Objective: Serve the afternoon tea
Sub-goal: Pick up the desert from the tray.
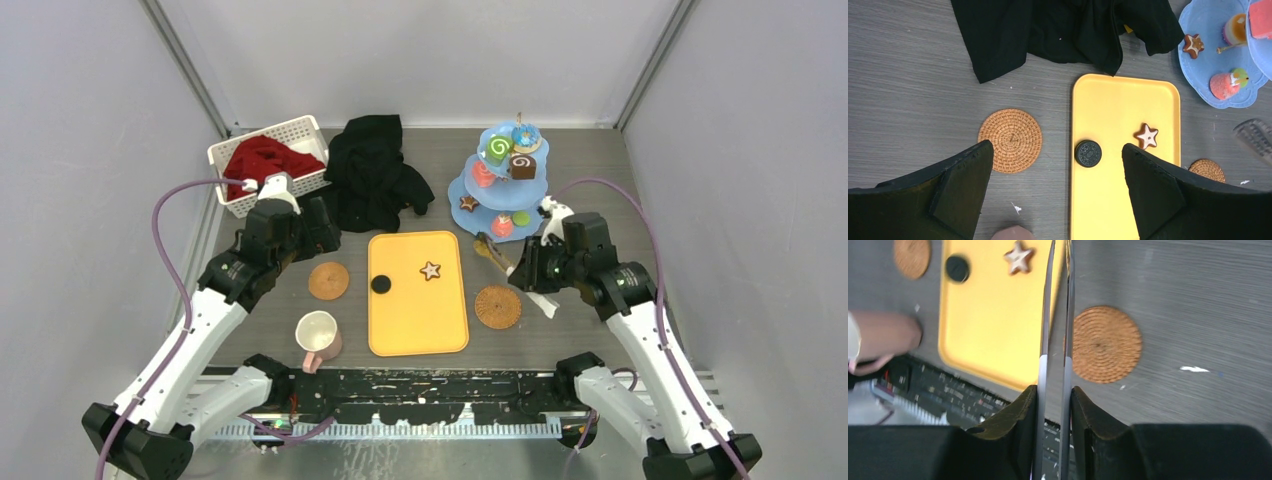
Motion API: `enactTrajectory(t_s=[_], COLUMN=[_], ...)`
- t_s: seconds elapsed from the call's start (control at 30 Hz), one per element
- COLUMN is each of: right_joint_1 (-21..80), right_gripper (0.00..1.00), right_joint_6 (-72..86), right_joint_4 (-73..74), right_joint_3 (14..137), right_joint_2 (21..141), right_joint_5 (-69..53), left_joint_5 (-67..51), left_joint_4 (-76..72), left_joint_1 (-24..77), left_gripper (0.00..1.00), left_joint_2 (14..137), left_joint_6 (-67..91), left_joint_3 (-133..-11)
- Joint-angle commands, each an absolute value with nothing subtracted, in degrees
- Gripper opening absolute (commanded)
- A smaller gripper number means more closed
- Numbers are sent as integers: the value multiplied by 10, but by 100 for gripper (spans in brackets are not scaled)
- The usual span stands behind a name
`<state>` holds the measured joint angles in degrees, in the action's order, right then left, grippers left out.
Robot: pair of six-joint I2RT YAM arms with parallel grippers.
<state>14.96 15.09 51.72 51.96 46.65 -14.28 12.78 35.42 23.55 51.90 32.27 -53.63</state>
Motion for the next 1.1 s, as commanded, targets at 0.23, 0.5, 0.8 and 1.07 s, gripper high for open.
enactTrajectory(t_s=[0.23, 0.5, 0.8, 1.07], right_joint_1=[357, 357, 371, 422], right_gripper=[6, 6, 6, 6], right_joint_6=[148, 165, 169, 192], right_joint_4=[455, 432, 397, 393], right_joint_3=[533, 526, 504, 535], right_joint_2=[556, 595, 623, 626], right_joint_5=[-104, -47, -116, -65], left_joint_5=[154, 156, 147, 146], left_joint_4=[347, 357, 353, 354], left_joint_1=[233, 233, 233, 234], left_gripper=[99, 99, 99, 99], left_joint_2=[497, 496, 509, 505], left_joint_6=[344, 345, 343, 341], left_joint_3=[-547, -556, -558, -562])
